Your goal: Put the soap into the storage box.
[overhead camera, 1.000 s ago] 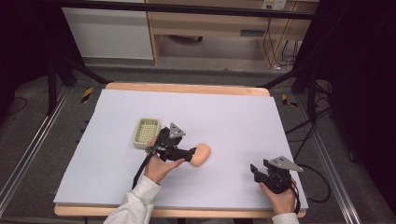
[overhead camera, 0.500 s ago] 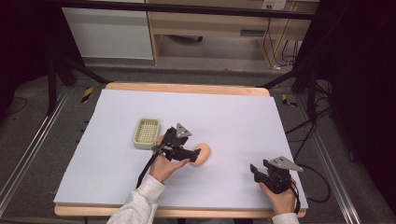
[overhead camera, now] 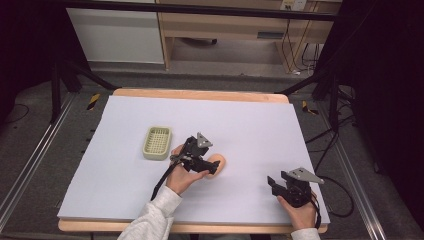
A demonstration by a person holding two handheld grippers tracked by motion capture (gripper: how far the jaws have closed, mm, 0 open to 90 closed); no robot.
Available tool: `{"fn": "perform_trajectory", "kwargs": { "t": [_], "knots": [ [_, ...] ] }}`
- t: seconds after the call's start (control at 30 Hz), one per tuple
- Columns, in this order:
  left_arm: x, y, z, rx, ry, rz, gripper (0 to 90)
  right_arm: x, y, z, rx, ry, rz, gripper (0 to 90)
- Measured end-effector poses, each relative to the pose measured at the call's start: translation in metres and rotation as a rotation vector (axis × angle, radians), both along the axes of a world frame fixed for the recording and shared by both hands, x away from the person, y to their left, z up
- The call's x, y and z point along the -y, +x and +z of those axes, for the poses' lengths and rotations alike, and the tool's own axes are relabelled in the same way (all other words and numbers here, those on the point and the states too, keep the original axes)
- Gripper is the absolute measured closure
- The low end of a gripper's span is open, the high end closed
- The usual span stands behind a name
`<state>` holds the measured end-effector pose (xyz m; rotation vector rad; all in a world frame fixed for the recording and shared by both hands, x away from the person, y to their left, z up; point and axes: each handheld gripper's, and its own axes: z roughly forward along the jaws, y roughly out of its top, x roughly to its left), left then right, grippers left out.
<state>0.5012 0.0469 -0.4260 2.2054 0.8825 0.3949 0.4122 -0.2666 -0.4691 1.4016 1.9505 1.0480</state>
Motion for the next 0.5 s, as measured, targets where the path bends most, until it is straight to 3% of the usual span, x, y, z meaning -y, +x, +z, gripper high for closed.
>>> {"fn": "perform_trajectory", "kwargs": {
  "t": [0.5],
  "knots": [
    [0.013, 0.008, -0.016, -0.045, 0.048, -0.003, 21.4, 0.0, 0.001, -0.001, -0.002, -0.003, 0.008, 42.8]
  ]
}}
